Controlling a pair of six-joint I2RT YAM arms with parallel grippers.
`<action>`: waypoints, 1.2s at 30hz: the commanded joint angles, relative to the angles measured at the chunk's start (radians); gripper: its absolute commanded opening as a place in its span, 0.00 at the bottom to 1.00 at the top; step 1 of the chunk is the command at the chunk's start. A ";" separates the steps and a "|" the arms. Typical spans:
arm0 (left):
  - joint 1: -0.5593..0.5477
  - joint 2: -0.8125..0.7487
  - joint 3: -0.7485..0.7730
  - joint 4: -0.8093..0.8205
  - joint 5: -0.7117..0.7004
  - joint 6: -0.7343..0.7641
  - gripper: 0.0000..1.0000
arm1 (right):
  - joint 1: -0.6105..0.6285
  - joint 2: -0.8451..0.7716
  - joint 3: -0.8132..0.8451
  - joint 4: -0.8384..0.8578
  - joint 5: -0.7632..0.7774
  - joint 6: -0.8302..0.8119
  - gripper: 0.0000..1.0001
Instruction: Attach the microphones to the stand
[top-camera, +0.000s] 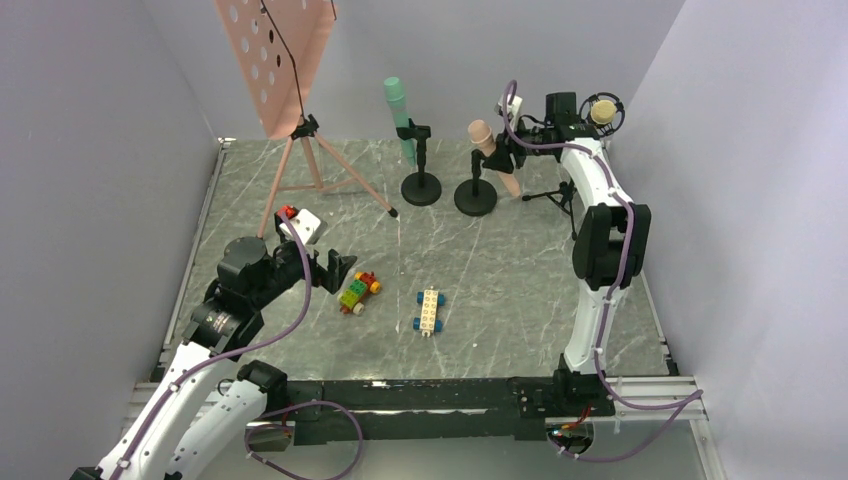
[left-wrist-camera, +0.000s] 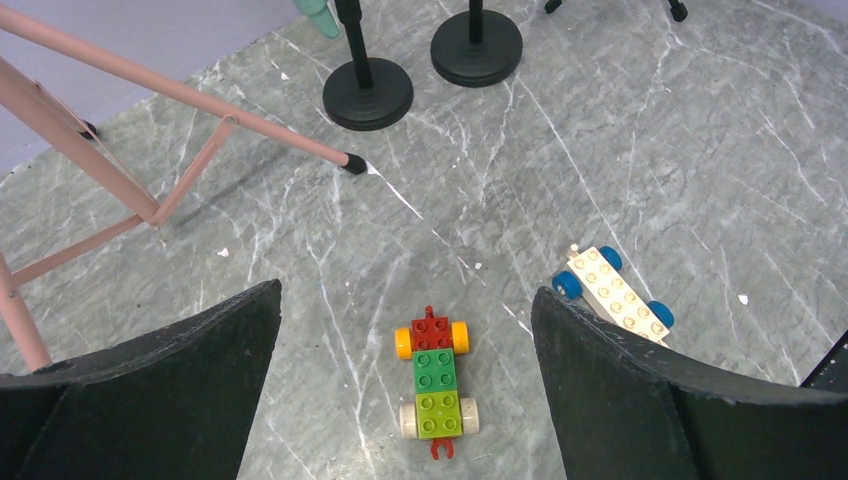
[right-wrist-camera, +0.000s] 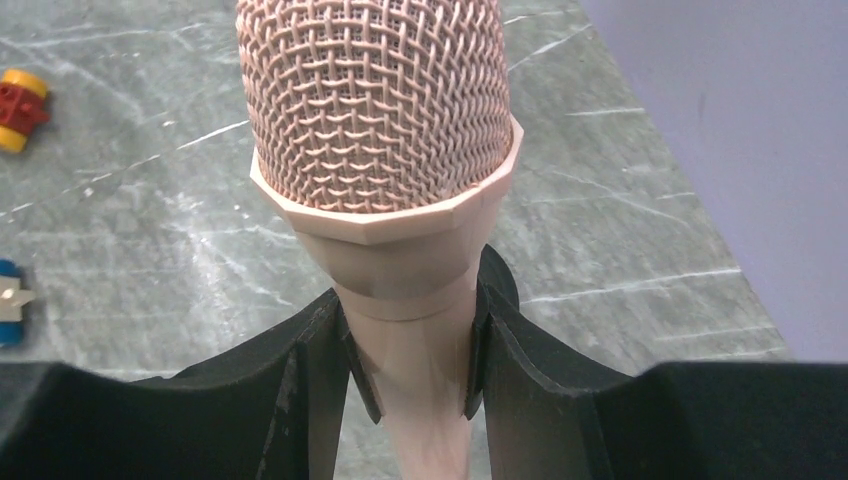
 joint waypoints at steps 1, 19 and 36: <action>0.007 0.005 0.009 0.018 -0.007 0.016 0.99 | -0.023 0.015 0.092 0.160 -0.019 0.095 0.32; 0.008 0.003 0.009 0.015 -0.003 0.013 0.99 | -0.038 -0.024 0.021 0.251 0.004 0.184 0.83; 0.010 -0.030 0.010 0.013 0.001 -0.006 0.99 | -0.038 -0.318 -0.055 0.165 0.035 0.174 1.00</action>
